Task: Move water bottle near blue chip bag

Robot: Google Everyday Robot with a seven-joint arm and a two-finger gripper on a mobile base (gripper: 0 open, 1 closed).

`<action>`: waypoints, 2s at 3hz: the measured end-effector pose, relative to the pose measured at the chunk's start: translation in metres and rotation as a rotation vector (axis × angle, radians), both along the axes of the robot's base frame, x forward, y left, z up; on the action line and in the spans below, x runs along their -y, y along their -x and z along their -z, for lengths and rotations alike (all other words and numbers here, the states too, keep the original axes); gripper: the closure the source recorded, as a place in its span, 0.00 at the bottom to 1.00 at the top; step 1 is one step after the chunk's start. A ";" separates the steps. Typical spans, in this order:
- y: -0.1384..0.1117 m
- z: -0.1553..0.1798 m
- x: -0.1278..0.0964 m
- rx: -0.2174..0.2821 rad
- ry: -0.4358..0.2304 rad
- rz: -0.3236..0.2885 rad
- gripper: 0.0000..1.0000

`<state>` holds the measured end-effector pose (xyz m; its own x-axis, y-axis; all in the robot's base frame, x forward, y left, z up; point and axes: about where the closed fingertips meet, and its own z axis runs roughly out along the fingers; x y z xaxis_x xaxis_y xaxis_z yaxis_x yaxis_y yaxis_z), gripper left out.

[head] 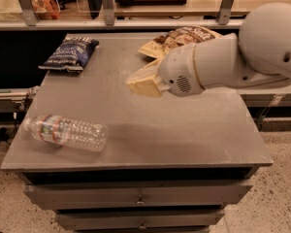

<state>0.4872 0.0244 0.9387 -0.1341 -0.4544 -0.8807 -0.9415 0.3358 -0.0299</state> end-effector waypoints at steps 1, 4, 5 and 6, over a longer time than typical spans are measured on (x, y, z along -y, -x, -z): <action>-0.002 -0.001 0.033 0.018 0.079 0.030 0.68; 0.046 0.020 0.067 -0.134 0.244 -0.055 0.00; 0.053 0.017 0.072 -0.148 0.272 -0.073 0.00; 0.056 -0.001 0.086 -0.117 0.314 -0.051 0.00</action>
Offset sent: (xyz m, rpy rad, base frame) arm -0.0262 -0.0816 -0.0179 -0.2214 0.1076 -0.0033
